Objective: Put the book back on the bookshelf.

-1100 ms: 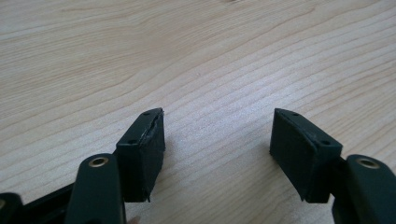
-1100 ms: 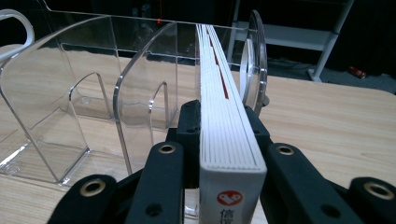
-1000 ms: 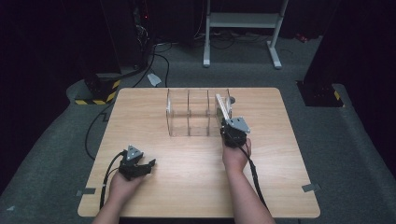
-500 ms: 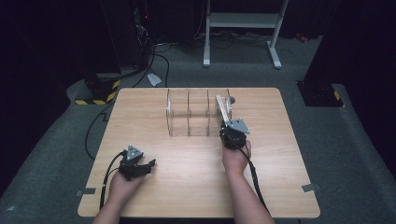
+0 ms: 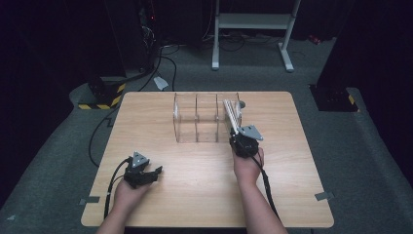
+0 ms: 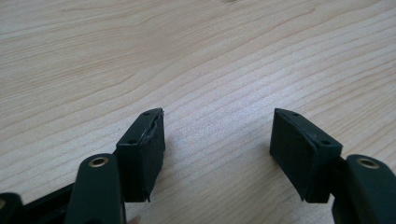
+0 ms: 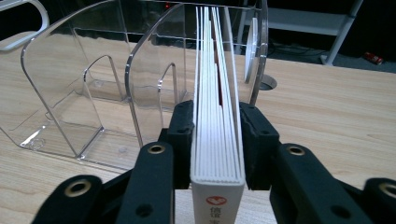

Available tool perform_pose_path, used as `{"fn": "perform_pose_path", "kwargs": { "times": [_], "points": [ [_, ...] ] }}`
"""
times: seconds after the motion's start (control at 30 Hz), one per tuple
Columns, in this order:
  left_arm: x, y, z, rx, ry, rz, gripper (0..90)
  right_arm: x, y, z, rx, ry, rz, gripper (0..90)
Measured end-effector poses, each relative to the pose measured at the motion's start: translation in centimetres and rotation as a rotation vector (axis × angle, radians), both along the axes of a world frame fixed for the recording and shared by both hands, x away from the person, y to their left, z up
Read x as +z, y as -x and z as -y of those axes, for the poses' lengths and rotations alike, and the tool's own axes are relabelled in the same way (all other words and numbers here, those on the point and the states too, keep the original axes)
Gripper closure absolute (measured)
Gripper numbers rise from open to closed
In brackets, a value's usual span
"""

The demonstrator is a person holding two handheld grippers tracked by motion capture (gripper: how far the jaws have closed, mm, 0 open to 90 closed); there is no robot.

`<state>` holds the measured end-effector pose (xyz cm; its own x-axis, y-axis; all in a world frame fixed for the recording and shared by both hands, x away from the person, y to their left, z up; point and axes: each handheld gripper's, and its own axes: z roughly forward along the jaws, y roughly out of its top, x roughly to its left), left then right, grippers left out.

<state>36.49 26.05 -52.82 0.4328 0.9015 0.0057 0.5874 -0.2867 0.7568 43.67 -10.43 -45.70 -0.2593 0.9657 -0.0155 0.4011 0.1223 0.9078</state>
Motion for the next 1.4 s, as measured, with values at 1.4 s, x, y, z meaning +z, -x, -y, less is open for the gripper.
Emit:
{"fn": "perform_pose_path", "kwargs": {
  "times": [1.4],
  "points": [
    [0.0,0.0,0.0,-0.008,-0.001,-0.002,35.5,0.1,-0.2,-0.4,-0.041,-0.027,0.01,60.7]
  ]
}}
